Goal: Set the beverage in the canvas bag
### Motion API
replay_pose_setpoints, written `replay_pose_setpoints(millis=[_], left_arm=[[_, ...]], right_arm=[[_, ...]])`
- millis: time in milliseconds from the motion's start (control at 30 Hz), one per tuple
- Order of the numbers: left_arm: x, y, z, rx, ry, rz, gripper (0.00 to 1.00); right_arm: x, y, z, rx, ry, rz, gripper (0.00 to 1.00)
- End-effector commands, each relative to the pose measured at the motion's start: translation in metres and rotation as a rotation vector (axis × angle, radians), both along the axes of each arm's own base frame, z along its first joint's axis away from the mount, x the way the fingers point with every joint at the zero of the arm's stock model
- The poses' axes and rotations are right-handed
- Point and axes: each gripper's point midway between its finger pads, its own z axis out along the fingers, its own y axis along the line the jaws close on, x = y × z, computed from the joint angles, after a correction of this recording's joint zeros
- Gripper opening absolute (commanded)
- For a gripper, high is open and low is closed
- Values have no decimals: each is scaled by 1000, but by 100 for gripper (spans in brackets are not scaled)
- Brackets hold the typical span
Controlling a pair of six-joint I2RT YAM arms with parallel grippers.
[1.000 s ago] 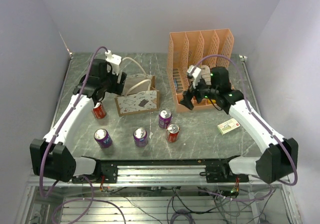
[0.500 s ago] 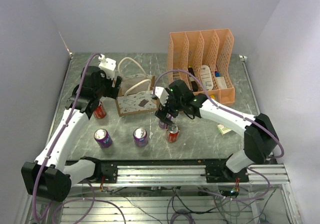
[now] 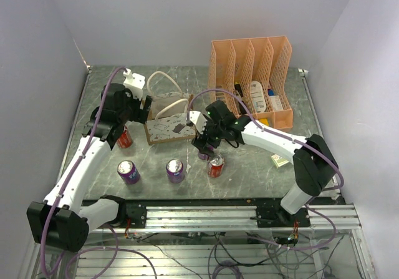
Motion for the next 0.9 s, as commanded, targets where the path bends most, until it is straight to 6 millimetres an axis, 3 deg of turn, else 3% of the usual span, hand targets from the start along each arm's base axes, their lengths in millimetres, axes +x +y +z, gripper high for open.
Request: replay_pose_setpoints(millis=[0,200,400,633,867], left_arm=[[7,-3,6,-7,-43,-5,93],[13,0,-12,-21,-4,47,93],[15,-10,-19,-87,44,41,93],[32,-20,-22,-88,84,-7,92],[40,-29,-32,-133,127,-17,89]], right_arm=[[-1,8,5,15,14,33,74],[9,15,35,54,-51,51,45],[25,17,89,106,-175,32,28],[55,4,175,184,-360,-102,24],[92,-15,239,223,-524,-274,23]])
